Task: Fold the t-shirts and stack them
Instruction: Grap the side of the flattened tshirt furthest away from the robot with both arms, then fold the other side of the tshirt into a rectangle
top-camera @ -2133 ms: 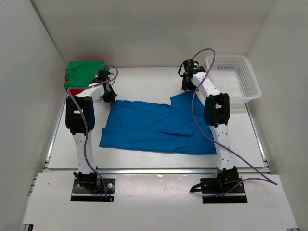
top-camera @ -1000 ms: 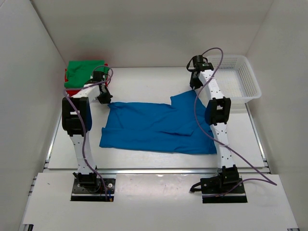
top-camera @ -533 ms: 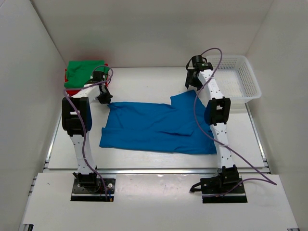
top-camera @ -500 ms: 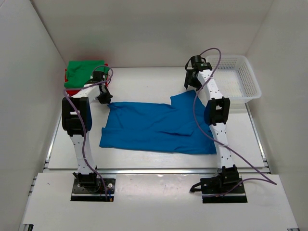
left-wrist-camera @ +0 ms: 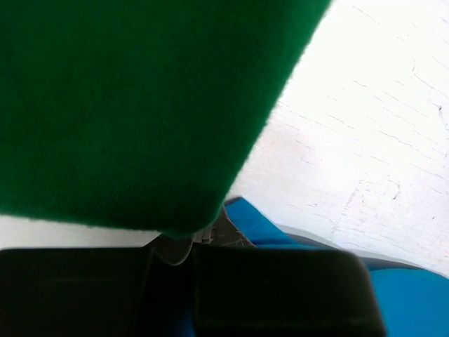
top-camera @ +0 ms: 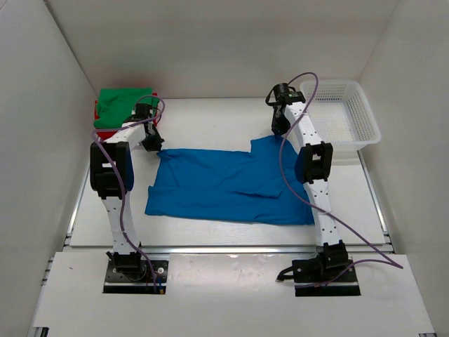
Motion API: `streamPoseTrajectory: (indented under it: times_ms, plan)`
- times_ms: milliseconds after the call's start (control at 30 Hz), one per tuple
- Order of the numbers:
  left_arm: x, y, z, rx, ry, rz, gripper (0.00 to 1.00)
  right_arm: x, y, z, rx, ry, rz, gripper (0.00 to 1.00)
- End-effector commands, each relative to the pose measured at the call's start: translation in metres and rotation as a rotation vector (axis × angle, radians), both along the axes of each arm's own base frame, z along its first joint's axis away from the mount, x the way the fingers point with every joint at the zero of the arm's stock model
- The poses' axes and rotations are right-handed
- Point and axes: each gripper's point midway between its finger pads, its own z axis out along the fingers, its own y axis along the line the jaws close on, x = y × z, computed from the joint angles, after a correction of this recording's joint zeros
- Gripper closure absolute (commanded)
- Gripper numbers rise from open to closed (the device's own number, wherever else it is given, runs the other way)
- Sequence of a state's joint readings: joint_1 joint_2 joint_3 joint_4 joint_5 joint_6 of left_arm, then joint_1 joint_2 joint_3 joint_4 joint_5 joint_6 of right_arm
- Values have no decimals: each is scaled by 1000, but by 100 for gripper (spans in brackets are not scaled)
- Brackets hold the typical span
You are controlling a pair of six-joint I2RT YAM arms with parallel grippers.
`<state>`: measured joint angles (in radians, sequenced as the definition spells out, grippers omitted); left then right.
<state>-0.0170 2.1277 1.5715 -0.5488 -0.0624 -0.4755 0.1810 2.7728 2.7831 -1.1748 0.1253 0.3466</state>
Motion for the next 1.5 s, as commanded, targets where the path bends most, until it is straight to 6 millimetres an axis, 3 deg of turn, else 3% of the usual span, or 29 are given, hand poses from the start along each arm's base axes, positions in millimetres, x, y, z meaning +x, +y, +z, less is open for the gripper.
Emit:
streamPoseTrajectory:
  times_ms: [0, 33, 267, 500, 600, 633, 733, 833, 1067, 1200, 1300, 1467]
  plan:
    - [8, -2, 44, -8, -98, -9, 100, 8, -11, 34, -18, -69, -23, 87]
    - [6, -2, 43, -14, -94, -12, 100, 8, -13, 33, -24, -67, -24, 100]
    - [7, 8, 52, 8, -103, -6, 100, 23, -34, 70, 13, -162, -5, 100]
    - [15, 9, 76, 30, -157, -24, 100, 29, -54, 114, 111, -246, 25, 100]
    - [12, 31, 86, 31, -174, 21, 100, 27, -47, 130, 134, -273, 59, 100]
    - [13, 28, 90, 25, -184, 14, 100, 28, -45, 136, 141, -288, 71, 100]
    - [19, 31, 90, 8, -199, 8, 100, 30, -41, 135, 152, -293, 79, 100]
    - [33, 14, 91, -9, -210, -43, 100, 26, -29, 118, 142, -248, 100, 100]
    - [46, 0, 103, -50, -302, -71, 100, 28, -22, 115, 91, -255, 105, 100]
    - [41, -2, 97, -64, -294, -84, 100, 30, -26, 122, 79, -275, 102, 100]
    - [34, -23, 95, -81, -297, -129, 100, 28, -27, 125, 75, -274, 104, 100]
    - [21, -25, 101, -108, -302, -140, 100, 14, -27, 137, 83, -252, 103, 100]
